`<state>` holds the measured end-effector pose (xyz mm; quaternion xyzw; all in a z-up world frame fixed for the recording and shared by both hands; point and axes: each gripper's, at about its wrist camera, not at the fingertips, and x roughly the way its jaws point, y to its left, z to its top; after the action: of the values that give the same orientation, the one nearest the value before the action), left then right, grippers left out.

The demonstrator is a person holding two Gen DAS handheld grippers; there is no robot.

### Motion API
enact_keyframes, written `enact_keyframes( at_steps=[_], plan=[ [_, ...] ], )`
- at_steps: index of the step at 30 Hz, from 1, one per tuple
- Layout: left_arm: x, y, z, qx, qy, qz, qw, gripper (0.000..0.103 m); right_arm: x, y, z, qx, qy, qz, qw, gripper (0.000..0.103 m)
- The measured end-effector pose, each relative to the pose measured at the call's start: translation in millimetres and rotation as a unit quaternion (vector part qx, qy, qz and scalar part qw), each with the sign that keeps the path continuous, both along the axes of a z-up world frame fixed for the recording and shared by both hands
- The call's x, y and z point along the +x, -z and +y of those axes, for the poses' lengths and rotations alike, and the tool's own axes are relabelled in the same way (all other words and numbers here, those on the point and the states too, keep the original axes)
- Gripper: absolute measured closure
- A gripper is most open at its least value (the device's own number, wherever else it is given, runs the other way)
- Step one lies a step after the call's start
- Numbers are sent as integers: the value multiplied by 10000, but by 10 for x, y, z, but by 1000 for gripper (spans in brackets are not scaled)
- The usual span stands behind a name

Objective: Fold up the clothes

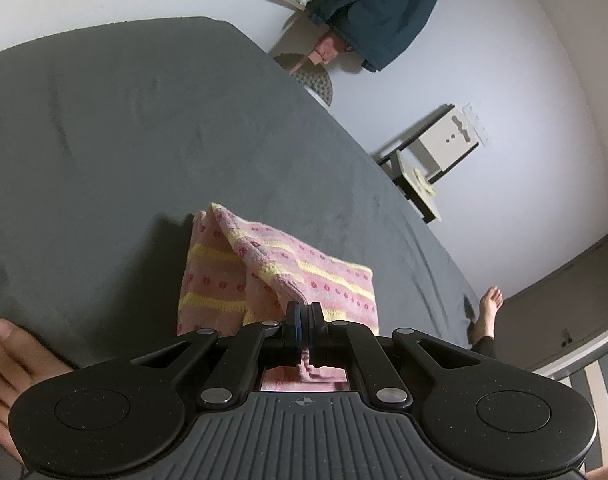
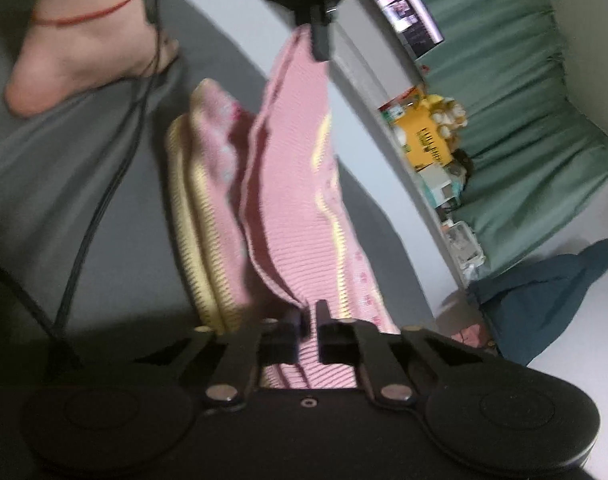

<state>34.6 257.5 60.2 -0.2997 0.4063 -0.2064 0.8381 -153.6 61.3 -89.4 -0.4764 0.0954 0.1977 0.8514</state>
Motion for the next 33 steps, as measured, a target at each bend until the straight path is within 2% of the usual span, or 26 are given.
enact_keyframes(
  at_steps=[2, 4, 9, 13, 15, 18, 20, 22, 25, 28, 31, 33],
  plan=[
    [-34, -2, 40, 91, 50, 27, 9999, 101, -47, -158, -93, 348, -25, -125, 9993, 100],
    [-67, 13, 64, 244, 109, 97, 9996, 101, -94, -260, -192, 470, -96, -127, 9988, 100],
    [-18, 269, 11, 1202, 376, 479, 9909, 101, -67, -52, -192, -87, -361, 493, 9981, 100],
    [136, 466, 6, 1404, 449, 656, 9869, 100, 5, 97, -122, -154, -358, 706, 9967, 99],
    [175, 479, -12, 1518, 501, 650, 9850, 100, 35, 59, -121, 11, -290, 814, 9963, 97],
    [195, 449, -24, 1648, 508, 617, 9831, 100, 46, -90, -226, 483, -221, 1203, 9913, 86],
    [171, 352, 29, 1604, 334, 539, 9850, 100, 92, -246, -362, 1031, -130, 1518, 9829, 68],
    [120, 197, 35, 1582, 139, 261, 9870, 99, 192, -354, -478, 1507, 80, 1596, 9756, 62],
    [67, -90, 48, 1350, 41, -397, 9900, 99, 351, -507, -646, 2198, 412, 1666, 9603, 62],
    [148, -262, -187, 1009, 626, -930, 9886, 99, 510, -659, -815, 2875, 742, 1726, 9392, 62],
    [309, -187, -560, 1510, 1142, -1227, 9742, 99, 715, -711, -902, 3420, 1107, 1793, 9158, 60],
    [399, -30, -751, 1895, 1300, -1413, 9629, 99, 857, -676, -912, 3668, 1287, 1843, 9027, 52]
  ],
)
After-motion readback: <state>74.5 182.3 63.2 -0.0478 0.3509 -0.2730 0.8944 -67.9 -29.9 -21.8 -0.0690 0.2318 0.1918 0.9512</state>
